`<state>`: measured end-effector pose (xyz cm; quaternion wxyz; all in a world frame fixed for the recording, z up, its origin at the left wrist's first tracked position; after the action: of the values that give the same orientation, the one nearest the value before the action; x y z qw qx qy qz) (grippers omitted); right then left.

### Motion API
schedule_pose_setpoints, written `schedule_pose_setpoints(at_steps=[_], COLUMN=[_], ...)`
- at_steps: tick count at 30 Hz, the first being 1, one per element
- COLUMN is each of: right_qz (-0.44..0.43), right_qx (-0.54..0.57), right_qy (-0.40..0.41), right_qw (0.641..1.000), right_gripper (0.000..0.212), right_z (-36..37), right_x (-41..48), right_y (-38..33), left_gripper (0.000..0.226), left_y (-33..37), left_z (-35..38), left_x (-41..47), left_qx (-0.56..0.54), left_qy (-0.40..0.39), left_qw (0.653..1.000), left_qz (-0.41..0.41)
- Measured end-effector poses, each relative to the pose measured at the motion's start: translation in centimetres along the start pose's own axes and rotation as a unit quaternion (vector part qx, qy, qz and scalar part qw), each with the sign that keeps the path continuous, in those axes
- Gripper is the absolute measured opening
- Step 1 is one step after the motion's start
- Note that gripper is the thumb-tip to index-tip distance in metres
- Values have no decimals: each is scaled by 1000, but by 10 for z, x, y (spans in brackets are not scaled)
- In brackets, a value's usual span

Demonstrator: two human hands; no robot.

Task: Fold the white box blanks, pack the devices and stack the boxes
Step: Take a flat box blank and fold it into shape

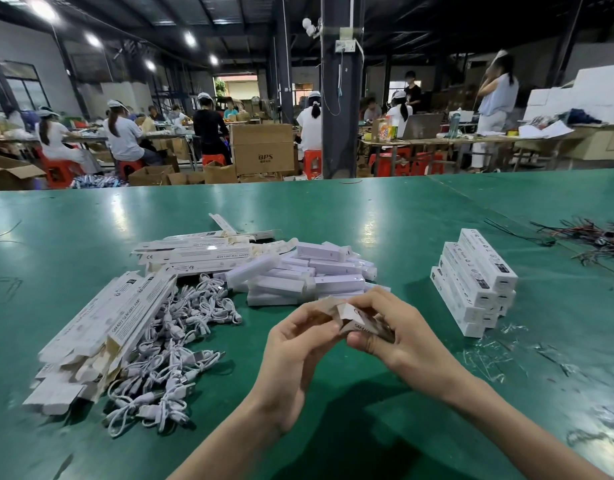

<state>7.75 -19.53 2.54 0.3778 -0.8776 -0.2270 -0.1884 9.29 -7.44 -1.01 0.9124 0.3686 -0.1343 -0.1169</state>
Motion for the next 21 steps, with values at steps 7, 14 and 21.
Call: schedule_pose_setpoints(at_steps=[7, 14, 21], right_qz=[13, -39, -40], right_qx=[107, 54, 53], right_qy=[9, 14, 31], right_qw=[994, 998, 997], right_gripper=[35, 29, 21], right_z=[-1, -2, -2], right_x=[0, -1, -2], right_y=[3, -7, -6], left_gripper=[29, 28, 20], left_y=[15, 19, 25], left_z=[8, 14, 12], left_x=[-2, -4, -8], left_qx=[70, 68, 138], left_qy=[0, -17, -5], left_qw=[995, 994, 979], left_qz=[74, 78, 152])
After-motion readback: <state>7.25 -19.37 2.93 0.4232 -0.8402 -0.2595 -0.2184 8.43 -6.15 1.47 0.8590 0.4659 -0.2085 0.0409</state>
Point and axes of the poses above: each hand's wrist, its own x-axis towards the middle knuckle, its own z-axis out of the palm, y = z × x, the point moved 8 cm from there along x, towards the middle knuckle, and after that the axes turned 14 degrees about -x, right-handed, at the moved point
